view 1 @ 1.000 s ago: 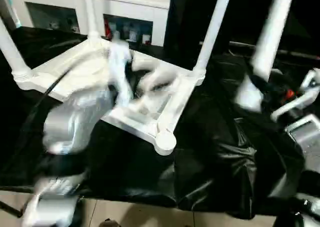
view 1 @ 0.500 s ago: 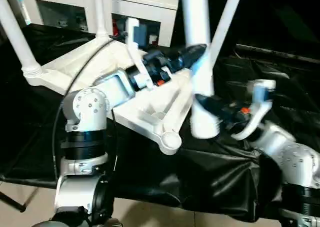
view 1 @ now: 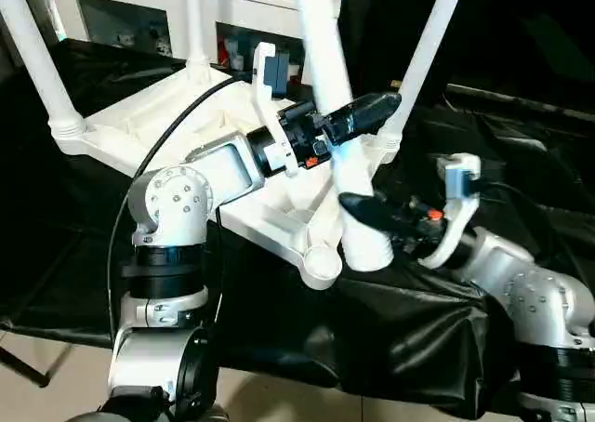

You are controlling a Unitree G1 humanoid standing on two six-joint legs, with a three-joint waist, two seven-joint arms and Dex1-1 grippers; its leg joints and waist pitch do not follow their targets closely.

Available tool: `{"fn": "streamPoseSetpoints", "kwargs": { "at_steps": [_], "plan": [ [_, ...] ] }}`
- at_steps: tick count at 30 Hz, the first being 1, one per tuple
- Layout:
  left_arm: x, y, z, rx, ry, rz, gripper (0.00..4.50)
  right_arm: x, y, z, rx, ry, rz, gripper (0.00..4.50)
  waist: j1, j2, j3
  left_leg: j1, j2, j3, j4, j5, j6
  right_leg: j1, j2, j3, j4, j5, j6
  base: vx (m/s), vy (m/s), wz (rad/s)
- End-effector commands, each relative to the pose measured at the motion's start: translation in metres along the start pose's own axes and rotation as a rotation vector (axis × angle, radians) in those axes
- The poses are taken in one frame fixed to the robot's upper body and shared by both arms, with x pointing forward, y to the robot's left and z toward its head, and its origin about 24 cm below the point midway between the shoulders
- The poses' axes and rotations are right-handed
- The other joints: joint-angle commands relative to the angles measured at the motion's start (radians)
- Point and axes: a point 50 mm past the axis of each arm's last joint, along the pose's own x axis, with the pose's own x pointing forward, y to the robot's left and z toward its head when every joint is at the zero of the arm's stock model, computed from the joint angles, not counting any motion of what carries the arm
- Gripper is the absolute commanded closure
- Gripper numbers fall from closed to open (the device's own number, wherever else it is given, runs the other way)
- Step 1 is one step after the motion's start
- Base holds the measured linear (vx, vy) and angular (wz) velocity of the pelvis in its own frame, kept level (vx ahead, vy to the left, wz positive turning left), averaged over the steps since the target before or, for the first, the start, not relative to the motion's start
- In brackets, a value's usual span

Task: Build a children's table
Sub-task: Pick table leg

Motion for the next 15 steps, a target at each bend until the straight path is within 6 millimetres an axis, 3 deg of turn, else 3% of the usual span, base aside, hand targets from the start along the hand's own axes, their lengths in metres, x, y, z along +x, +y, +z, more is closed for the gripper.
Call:
{"fn": "streamPoseSetpoints", "kwargs": {
  "at_steps": [1,14,15],
  "plan": [
    [-0.001,-0.0046,-0.0004,-0.015,0.006,-0.028,0.29,-0.0013,0.0004,0.006,-0.012,-0.013,0.009,2.62,-0.001,-0.003,-0.066,0.005,0.002,0.007,-0.066,-0.167,-0.026,0.055,-0.053,0.035,-0.081,-0.27,-0.09,0.0,0.0,0.0],
    [-0.0037,0.0042,0.0019,-0.029,-0.014,0.034,1.22,-0.0021,0.0005,0.0075,-0.019,-0.008,0.011,2.62,0.0,-0.003,-0.065,0.007,0.002,0.007,-0.067,-0.166,-0.027,0.056,-0.053,0.036,-0.082,-0.264,-0.089,0.0,0.0,0.0],
    [-0.005,0.0045,0.0023,-0.027,-0.012,0.031,1.28,-0.0019,0.0003,0.0078,-0.018,-0.009,0.012,2.62,0.001,0.003,-0.065,0.006,0.002,0.007,-0.067,-0.167,-0.029,0.056,-0.053,0.036,-0.081,-0.263,-0.089,0.0,0.0,0.0]
  ]
}}
